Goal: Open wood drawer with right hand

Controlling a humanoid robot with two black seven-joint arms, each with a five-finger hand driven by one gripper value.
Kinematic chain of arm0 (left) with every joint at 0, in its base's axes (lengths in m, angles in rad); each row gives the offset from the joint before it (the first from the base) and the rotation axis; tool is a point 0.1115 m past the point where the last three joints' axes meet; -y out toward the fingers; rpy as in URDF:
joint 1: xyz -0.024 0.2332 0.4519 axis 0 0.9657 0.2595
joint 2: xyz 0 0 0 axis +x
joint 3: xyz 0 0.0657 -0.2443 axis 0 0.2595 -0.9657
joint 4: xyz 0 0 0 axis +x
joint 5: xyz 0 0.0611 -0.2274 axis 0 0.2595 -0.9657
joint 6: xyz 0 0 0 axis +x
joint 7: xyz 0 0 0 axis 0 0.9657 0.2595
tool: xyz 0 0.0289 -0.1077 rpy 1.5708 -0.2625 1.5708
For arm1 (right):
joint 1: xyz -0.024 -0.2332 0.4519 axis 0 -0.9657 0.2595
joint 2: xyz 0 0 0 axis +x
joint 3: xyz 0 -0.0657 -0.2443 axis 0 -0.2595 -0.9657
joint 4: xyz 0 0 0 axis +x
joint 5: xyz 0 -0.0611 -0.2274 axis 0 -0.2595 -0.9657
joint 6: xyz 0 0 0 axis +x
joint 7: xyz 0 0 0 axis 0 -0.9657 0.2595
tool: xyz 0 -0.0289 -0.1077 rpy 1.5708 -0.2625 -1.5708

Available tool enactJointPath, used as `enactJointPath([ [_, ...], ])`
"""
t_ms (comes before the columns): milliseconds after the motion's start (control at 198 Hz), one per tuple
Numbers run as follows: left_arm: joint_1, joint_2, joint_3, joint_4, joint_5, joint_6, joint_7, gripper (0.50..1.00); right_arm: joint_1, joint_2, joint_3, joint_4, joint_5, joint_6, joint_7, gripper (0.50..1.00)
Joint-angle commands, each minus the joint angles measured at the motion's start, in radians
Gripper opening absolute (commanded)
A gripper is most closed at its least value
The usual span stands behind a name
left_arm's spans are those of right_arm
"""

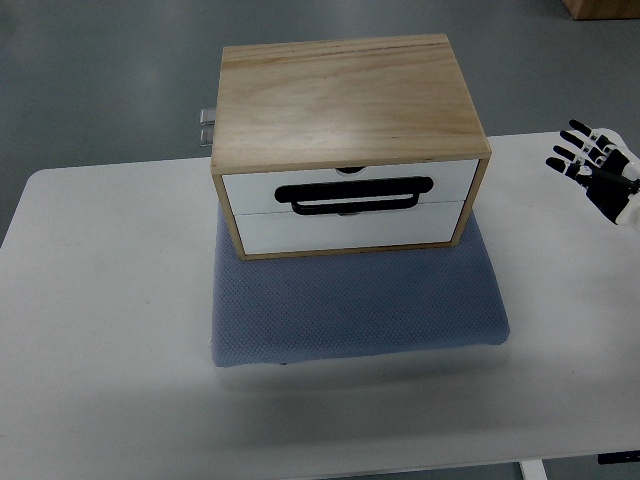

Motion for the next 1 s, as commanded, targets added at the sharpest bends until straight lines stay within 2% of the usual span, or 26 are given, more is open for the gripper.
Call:
enactJointPath([
  [0, -0.001, 0.0, 0.0, -0.004, 0.0, 0.0, 0.0, 1.0, 0.0, 0.0, 0.0, 0.0, 0.0, 0.0, 0.0, 0.952],
  [992, 0.002, 0.0, 0.0, 0.018, 0.0, 0.0, 0.0, 1.0, 0.011, -0.026, 0.009, 0.0, 0.002, 0.003, 0.003, 0.952],
])
